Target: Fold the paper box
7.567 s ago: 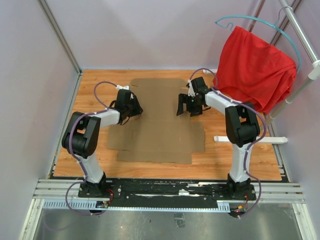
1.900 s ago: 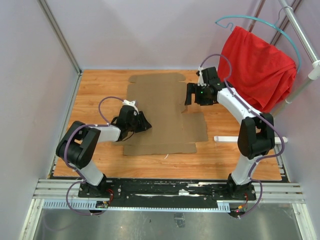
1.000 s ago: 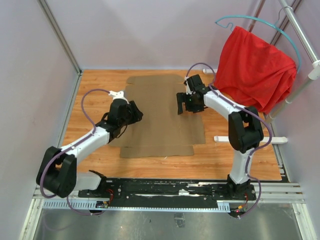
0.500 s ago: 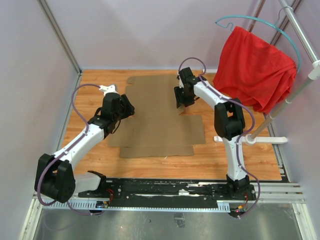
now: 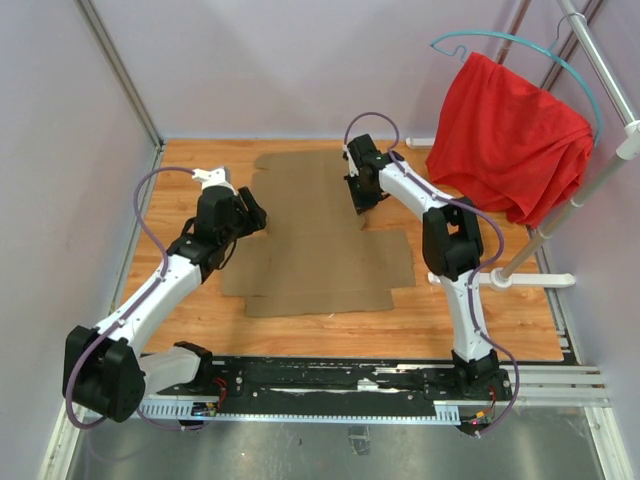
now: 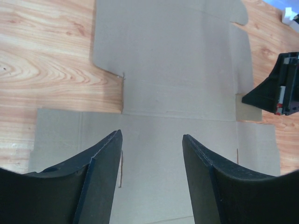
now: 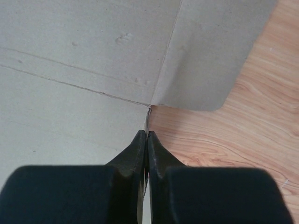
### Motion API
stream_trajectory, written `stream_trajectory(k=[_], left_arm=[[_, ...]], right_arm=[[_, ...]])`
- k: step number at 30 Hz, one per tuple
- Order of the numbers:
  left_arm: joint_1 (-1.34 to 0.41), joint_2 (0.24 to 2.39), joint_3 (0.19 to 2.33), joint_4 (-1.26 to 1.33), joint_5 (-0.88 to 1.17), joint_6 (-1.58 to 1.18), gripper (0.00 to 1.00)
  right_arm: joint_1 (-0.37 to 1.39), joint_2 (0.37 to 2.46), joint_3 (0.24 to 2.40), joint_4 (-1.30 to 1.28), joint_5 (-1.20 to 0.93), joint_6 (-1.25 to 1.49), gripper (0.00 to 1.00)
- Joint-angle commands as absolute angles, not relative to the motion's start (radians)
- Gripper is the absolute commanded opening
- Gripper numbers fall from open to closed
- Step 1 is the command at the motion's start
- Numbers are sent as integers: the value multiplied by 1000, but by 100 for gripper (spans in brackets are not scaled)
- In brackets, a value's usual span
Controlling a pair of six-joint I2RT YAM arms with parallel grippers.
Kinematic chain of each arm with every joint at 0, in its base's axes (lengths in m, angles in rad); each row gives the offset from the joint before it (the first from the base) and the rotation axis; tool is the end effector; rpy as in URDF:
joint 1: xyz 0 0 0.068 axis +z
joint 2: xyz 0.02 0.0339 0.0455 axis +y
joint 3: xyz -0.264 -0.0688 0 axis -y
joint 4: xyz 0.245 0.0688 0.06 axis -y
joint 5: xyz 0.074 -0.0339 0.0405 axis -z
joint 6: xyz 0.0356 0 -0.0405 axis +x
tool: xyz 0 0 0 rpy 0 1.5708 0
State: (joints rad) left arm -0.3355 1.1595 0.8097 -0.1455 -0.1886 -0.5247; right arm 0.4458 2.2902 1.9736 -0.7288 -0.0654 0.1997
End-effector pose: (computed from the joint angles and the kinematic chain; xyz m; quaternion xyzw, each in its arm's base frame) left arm 0.2487 -0.0796 0.2761 -0.1288 0.8467 -0.1391 0.4972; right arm 0.4505 0.2179 0.1981 -0.1269 0.9568 0.1123 0.2361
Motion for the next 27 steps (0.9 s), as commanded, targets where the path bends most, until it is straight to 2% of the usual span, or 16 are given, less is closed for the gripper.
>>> stream_trajectory(k=[1, 8, 15, 18, 20, 25, 27], left_arm=[[-331, 1117, 843, -154, -178, -499, 60], [-331, 1066, 849, -171, -179, -490, 61], [-330, 1032, 844, -166, -181, -475, 63], [-331, 1034, 842, -174, -179, -473, 63], [-331, 1034, 838, -175, -178, -472, 63], [-330, 1051, 831, -192, -193, -473, 63], [-331, 1075, 845, -222, -202, -473, 64]], right_arm=[[500, 2215, 1944, -683, 39, 92, 1], [534, 2048, 1748, -460, 69, -27, 1], [533, 1751, 1260, 168, -159, -175, 1], [534, 1720, 1136, 377, -215, -210, 1], [533, 1755, 1211, 300, -216, -186, 1], [523, 1968, 1617, -181, -97, 11, 1], [503, 2062, 1720, -294, -105, 103, 1]])
